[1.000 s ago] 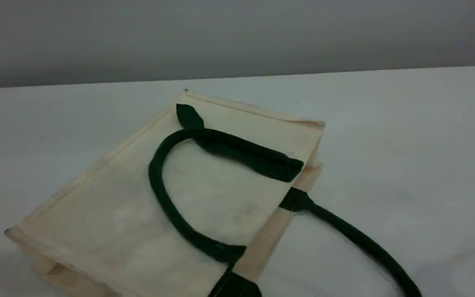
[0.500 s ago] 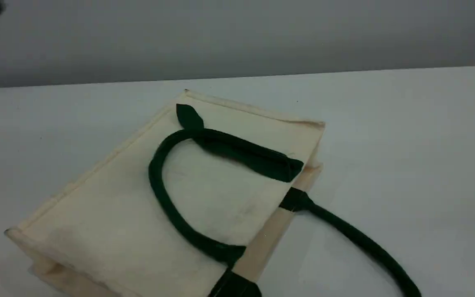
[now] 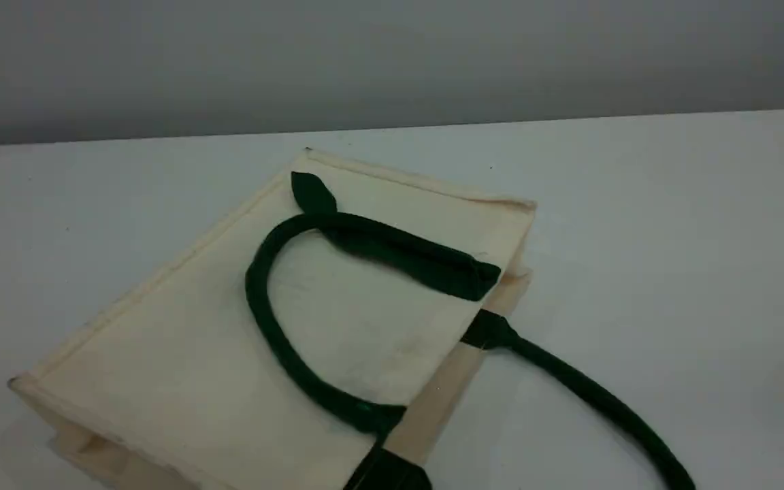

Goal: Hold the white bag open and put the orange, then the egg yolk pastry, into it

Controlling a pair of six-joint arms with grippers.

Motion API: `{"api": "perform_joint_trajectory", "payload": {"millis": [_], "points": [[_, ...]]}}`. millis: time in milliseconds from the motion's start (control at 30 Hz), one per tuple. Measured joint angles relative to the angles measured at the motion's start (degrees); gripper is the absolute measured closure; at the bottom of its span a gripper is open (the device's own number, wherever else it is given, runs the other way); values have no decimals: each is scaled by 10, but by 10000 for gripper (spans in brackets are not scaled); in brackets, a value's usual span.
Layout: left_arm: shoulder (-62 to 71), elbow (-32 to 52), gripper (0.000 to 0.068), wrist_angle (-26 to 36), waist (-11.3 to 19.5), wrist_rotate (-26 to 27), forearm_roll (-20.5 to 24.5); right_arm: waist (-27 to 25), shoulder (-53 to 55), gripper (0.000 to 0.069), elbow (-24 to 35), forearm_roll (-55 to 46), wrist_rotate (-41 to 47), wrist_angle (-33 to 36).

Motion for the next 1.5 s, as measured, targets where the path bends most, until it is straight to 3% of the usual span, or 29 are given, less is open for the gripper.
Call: {"api": "perform_joint_trajectory", "payload": {"millis": [267,467,733,967,1067,1367,1500], "points": [[-88,74,197,0,0,-10,31,1,-1,131,86,1,-5,-33],[-91,142,198,-4,0,-11,53,1,-1,131,86,13,-5,-23],[-97,164,198,-65,0,-29,83,1,-1,131,86,13,-5,-22],[-96,164,198,-67,0,-52,99,-2,-7,131,86,14,-5,-22],[-96,164,198,-67,0,-52,99,-36,-18,131,86,18,-5,-21],[-96,164,198,-67,0,-52,99,-247,-106,131,86,16,-5,-20],[-96,164,198,-67,0,-52,99,-294,-144,131,86,16,-5,-20]]}}
